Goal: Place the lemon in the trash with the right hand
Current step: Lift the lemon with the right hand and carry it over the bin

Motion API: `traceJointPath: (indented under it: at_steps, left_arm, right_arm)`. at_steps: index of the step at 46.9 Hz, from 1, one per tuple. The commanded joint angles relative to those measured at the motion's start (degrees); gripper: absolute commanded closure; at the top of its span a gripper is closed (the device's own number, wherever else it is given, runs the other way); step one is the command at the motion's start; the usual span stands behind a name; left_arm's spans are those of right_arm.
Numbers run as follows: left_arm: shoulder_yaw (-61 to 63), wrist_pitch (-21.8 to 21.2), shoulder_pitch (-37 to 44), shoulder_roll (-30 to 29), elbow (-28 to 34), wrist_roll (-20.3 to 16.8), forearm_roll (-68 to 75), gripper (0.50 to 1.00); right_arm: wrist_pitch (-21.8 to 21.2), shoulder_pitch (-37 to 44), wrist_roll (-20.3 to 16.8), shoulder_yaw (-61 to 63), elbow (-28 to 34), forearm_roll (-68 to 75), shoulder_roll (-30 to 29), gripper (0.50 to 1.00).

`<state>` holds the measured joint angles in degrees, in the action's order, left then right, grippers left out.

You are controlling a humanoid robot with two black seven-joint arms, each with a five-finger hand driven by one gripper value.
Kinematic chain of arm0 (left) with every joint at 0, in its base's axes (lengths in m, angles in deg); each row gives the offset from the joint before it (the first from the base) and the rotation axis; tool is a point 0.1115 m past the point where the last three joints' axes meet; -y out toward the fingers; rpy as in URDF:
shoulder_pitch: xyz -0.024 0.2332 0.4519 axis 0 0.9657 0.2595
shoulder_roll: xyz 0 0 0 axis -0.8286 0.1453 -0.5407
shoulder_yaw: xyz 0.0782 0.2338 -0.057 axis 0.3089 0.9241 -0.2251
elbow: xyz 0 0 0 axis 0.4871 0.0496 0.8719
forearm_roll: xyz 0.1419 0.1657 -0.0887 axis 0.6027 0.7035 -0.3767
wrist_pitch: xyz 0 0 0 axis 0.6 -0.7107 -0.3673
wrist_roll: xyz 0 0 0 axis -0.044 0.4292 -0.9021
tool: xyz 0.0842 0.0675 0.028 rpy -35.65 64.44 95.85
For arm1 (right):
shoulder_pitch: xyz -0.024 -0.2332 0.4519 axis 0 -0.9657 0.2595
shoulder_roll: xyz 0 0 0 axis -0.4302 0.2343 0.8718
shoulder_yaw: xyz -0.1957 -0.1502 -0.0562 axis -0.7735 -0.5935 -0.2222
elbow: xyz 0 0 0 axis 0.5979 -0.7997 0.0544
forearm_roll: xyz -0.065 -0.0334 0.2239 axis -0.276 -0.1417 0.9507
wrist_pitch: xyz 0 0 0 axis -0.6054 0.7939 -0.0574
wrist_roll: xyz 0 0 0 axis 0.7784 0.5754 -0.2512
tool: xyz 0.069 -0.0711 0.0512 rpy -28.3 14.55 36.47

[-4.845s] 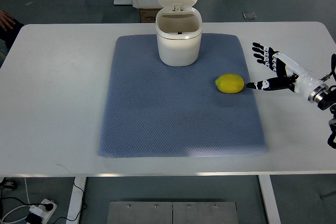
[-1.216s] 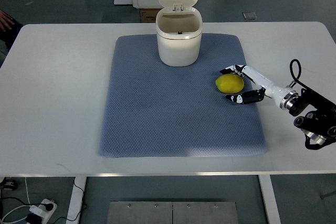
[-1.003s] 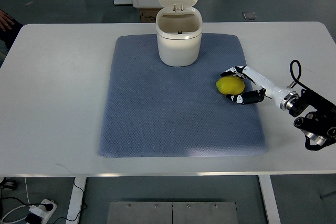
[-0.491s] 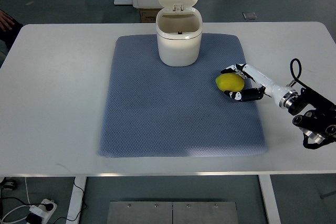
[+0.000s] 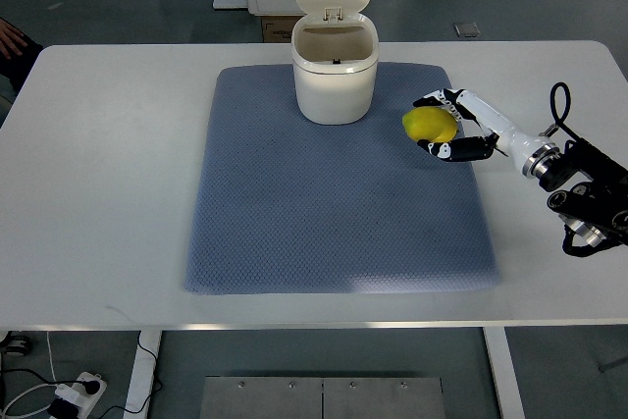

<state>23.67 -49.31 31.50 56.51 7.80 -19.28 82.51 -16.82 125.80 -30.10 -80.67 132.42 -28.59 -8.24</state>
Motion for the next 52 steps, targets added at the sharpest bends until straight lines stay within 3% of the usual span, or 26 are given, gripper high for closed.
traceJointPath:
  at_steps: [1,28,52]
  left_arm:
    - [0.0,0.0,0.0,0.0,-0.1,0.0,0.0,0.5]
    - [0.0,0.0,0.0,0.0,-0.1,0.0,0.0,0.5]
    - [0.1,0.0,0.0,0.0,0.0,0.0,0.0,0.5]
  right_arm:
    - [-0.2,1.1,0.0,0.1,0.0,0.0,0.1,1.0]
    - [-3.8,11.8,0.0,-0.1,0.0,4.9,0.1,1.0]
    - [-6.0,17.0,-4.9,-0.4,-0.5,5.0,-4.8,1.0]
